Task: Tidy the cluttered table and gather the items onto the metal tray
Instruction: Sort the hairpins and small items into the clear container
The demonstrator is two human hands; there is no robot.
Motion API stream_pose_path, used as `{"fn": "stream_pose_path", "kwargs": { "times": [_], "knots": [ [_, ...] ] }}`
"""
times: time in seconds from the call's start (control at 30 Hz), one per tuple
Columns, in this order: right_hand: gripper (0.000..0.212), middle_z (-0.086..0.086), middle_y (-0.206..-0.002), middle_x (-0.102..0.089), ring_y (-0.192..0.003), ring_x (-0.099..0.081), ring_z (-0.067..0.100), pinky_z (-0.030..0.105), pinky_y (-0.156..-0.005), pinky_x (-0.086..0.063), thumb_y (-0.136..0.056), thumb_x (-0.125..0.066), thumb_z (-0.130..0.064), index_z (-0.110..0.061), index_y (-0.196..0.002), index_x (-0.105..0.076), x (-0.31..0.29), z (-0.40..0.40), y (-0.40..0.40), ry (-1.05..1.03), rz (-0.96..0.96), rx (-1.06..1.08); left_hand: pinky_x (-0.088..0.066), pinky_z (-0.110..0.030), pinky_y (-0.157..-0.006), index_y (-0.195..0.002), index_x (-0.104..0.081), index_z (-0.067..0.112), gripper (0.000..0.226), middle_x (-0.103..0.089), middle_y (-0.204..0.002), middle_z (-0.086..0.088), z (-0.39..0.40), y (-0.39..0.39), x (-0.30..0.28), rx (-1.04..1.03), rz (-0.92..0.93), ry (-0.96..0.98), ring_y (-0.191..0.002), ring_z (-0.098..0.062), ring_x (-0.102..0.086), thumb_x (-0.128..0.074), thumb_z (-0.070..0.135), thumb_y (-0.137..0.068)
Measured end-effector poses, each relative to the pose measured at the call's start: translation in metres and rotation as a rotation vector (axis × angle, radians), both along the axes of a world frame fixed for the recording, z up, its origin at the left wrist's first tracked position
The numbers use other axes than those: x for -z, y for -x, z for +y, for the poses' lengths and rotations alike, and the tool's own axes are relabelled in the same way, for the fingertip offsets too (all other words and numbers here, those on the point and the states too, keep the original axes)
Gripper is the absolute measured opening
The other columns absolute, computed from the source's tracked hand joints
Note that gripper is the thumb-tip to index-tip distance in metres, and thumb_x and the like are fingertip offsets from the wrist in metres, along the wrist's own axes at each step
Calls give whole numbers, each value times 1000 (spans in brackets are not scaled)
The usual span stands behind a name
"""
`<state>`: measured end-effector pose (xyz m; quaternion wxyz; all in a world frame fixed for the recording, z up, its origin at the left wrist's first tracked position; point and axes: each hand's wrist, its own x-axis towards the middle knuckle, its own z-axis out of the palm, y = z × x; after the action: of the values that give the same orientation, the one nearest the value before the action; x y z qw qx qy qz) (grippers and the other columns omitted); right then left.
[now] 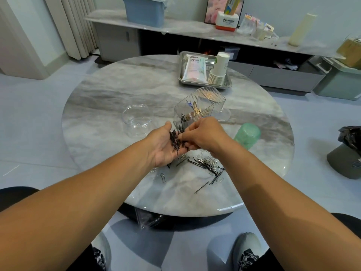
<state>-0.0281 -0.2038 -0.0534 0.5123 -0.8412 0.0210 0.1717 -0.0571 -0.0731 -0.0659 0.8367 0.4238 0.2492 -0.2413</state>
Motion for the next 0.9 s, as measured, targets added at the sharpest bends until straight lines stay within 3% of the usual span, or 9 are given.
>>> {"fn": "stream_pose_path", "kwargs": {
  "times": [0.1,0.27,0.4,0.5,0.63,0.77,0.9],
  "knots": [
    [12,14,-63,-72,-48,-66,16,26,-57,-61,-84,-81,-4,1,-87,-70,-4,-1,1,-131,51,30,-58,-27,-50,-129,-57,4,70,-65,-66,-4,1,1,-1,19,-28,44,-57,-17,-58,-11,53,-108],
    [3,18,-72,-72,-56,-70,19,24,-57,-62,-93,-70,0,1,-90,-69,-9,-3,3,-241,117,66,-59,-27,-54,-129,-54,-2,71,-66,-72,-10,3,1,-2,-21,-31,180,-54,-18,-55,-11,51,-109],
    [11,18,-91,-78,-67,-73,21,26,-62,-63,-96,-60,8,7,-106,-64,-15,-7,1,-327,148,68,-62,-38,-65,-131,-50,-5,71,-64,-96,-19,5,0,-2,-94,-25,206,-75,-25,-62,-17,53,-108],
    [14,20,-87,-77,-69,-75,22,24,-55,-61,-96,-59,11,5,-108,-62,-20,-12,0,-349,125,66,-61,-44,-67,-125,-53,-5,73,-64,-107,-21,7,-1,-2,-118,-16,197,-84,-28,-65,-19,57,-106],
    [9,14,-69,-71,-52,-69,15,22,-46,-56,-91,-71,4,-3,-89,-65,-23,-21,-2,-208,71,92,-63,-42,-59,-105,-56,-6,72,-66,-92,-23,9,-2,-2,-144,15,204,-83,-31,-66,-23,58,-105],
    [20,12,-72,-72,-53,-67,17,23,-45,-55,-92,-76,-19,-2,-95,-66,-21,-23,0,-34,211,27,-62,-40,-61,-108,-55,-5,68,-64,-96,-22,10,-6,2,-172,30,231,-85,-28,-64,-27,58,-105],
    [21,8,-75,-72,-52,-64,12,19,-42,-47,-99,-66,-24,-4,-92,-68,-14,-24,0,152,170,-71,-54,-23,-45,-96,-56,6,50,-61,-77,-11,13,-9,4,-172,30,141,-62,-17,-59,-43,55,-103]
  ]
}}
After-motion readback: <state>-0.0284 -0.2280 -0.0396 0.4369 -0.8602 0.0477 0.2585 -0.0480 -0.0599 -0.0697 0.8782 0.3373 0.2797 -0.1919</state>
